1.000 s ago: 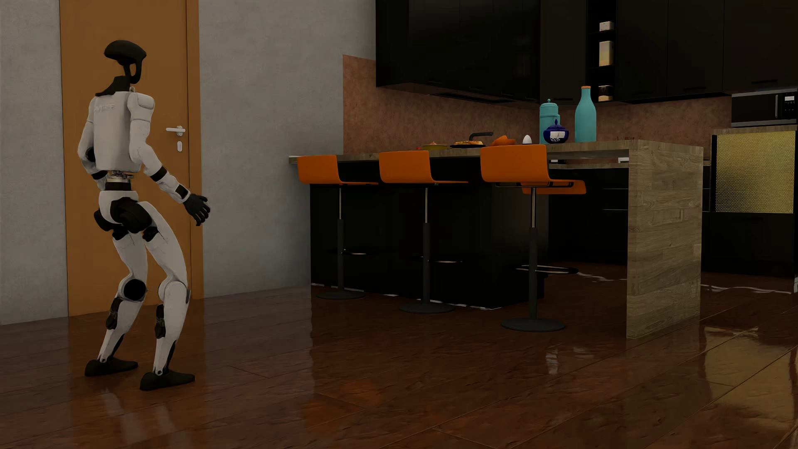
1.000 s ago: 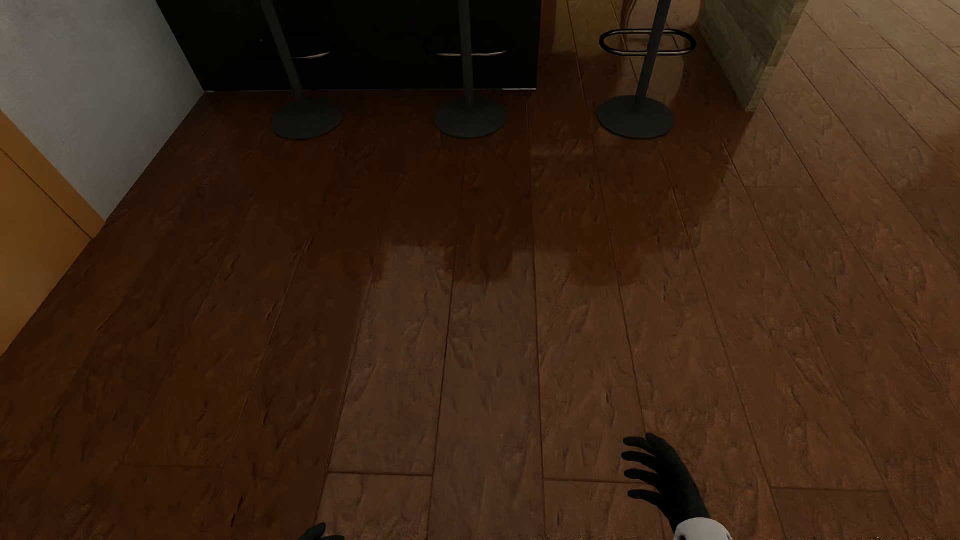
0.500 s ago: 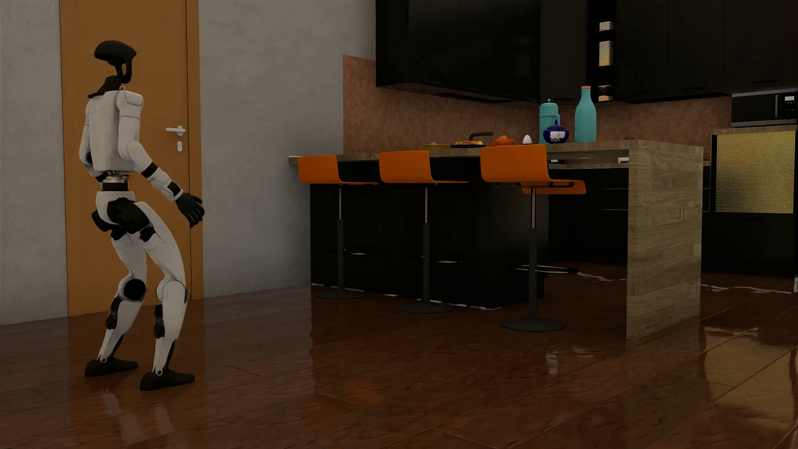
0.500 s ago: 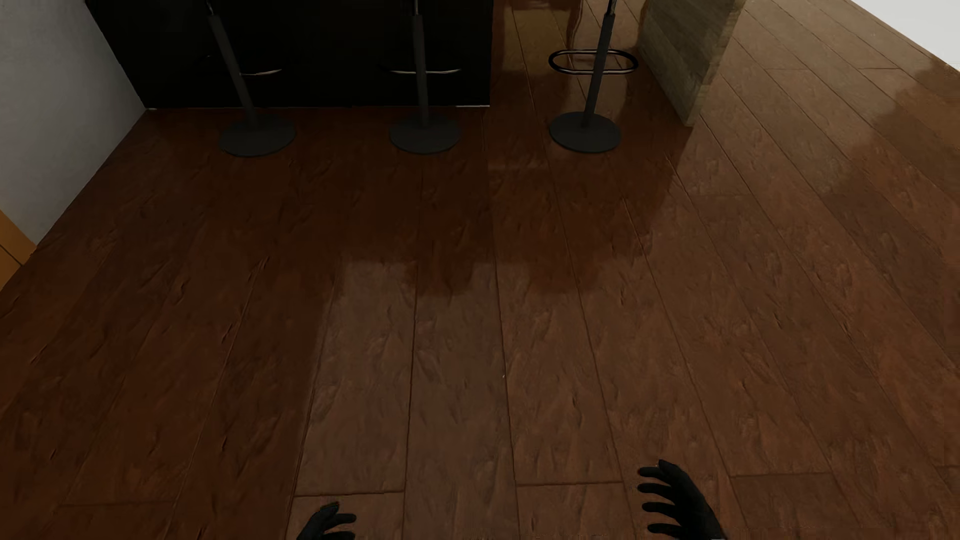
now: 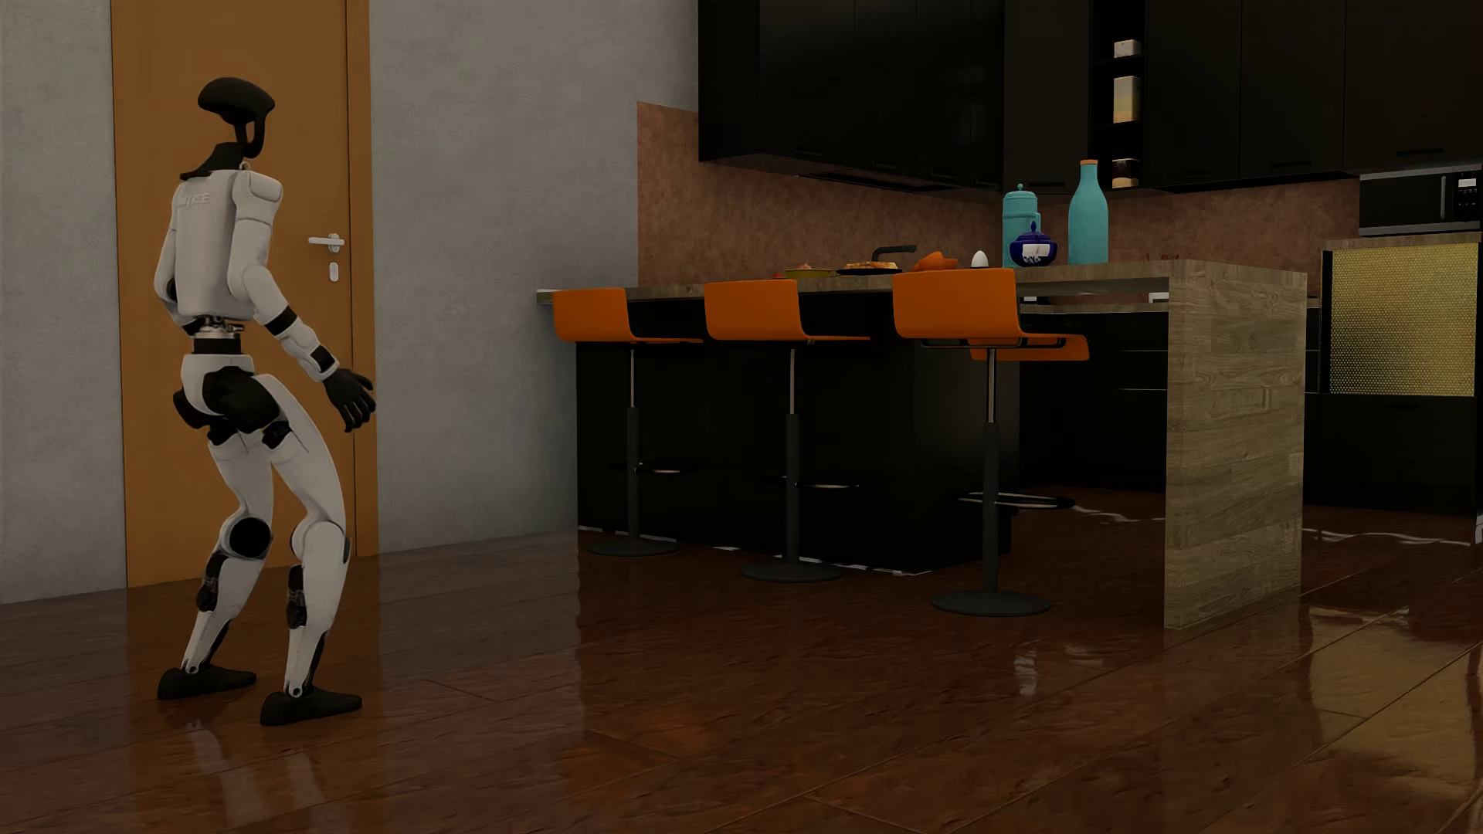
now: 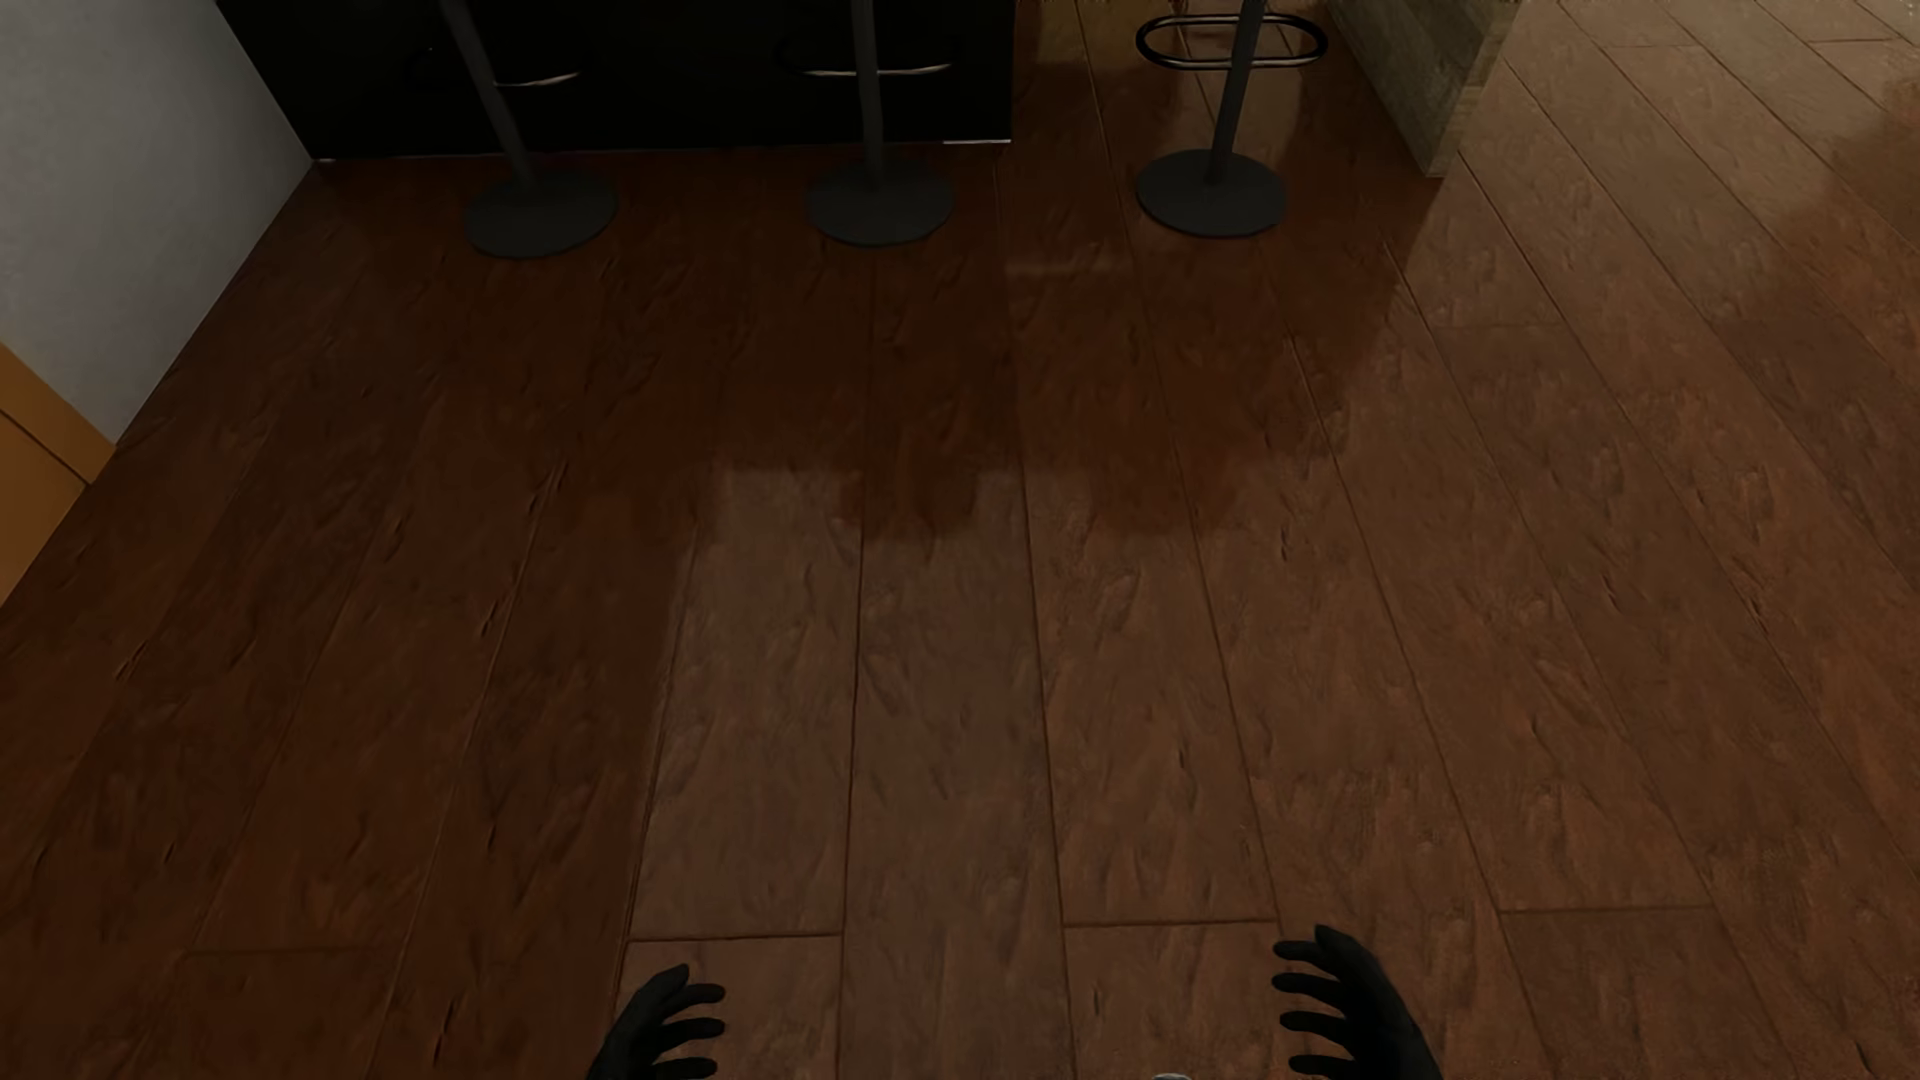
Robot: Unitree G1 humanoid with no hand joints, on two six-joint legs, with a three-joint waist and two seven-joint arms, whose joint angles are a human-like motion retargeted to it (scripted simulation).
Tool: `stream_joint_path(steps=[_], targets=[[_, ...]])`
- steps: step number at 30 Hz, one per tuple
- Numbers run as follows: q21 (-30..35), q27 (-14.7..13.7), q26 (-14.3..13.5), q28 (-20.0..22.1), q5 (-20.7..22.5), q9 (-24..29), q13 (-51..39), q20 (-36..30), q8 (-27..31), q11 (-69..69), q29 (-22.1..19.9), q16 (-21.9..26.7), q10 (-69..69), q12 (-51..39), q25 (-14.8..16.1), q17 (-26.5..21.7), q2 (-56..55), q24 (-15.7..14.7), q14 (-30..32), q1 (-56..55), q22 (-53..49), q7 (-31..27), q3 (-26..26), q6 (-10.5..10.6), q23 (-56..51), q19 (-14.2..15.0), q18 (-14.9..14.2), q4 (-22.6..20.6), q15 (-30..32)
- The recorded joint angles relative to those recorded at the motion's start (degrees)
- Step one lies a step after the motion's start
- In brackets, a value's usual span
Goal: Turn back
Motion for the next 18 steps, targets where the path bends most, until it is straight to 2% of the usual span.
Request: stream_joint_path(steps=[1,5,7,9,10,13,15,18], targets=[[0.5,0.6,-0.2,0.7,0.2,-0.2,0.1,0.2,0.0,-0.2,-0.4,0.2,0.3,-0.2,0.6,-0.2,0.0,0.0,-0.1,-0.2,-0.1,0.0,0.0,0.1,-0.2,0.0,0.0,0.2,0.2],[1.2,0.0,0.4,1.7,0.3,-1.7,0.0,0.6,0.1,-0.6,-1.2,0.0,0.2,0.7,1.2,0.0,0.3,1.6,0.2,-0.3,1.5,-0.2,1.2,-0.4,0.8,0.1,0.1,0.1,0.6],[1.2,-0.7,1.7,0.5,0.3,-2.4,-0.8,0.5,0.2,-1.4,-0.9,-0.2,-0.2,1.8,0.5,-0.6,0.3,2.4,0.8,-0.4,0.3,-0.1,1.9,-0.6,0.0,0.2,0.2,0.1,1.3],[0.2,-2.2,1.5,-1.4,0.1,-3.3,0.0,1.1,0.1,-2.2,-0.3,1.2,-0.5,2.1,-0.3,-1.1,0.3,2.2,1.2,-0.8,0.2,-0.2,1.7,-0.7,0.5,0.3,0.3,-0.1,1.9],[0.0,-2.0,0.7,-2.1,0.1,-3.5,-0.5,2.2,0.5,-1.6,-0.1,1.8,-0.3,2.4,-0.8,-0.5,0.0,1.8,1.2,-0.9,1.4,-0.1,0.9,-1.0,0.5,0.4,0.4,-0.3,1.6],[1.6,-1.7,-0.4,-2.1,0.9,-3.6,-0.2,0.8,0.9,-1.6,0.6,0.6,0.5,0.8,-2.5,1.4,-0.3,1.9,0.8,-1.2,1.6,0.2,-0.4,-1.0,0.1,0.3,0.3,0.4,1.9],[0.7,-2.3,-0.8,-2.7,1.1,-3.5,0.5,1.8,0.6,-1.9,2.0,0.6,0.6,0.9,-3.4,0.0,0.0,2.4,0.7,-1.1,0.5,0.0,-0.2,-0.9,1.0,0.2,0.2,0.6,2.0],[0.7,-1.8,0.4,-1.1,1.1,-2.6,-0.2,1.4,0.4,-2.6,2.5,0.9,0.2,0.4,-2.3,-0.3,0.3,2.7,0.9,-1.1,1.1,-0.2,-0.1,-0.9,0.6,0.1,0.2,0.7,2.3]])
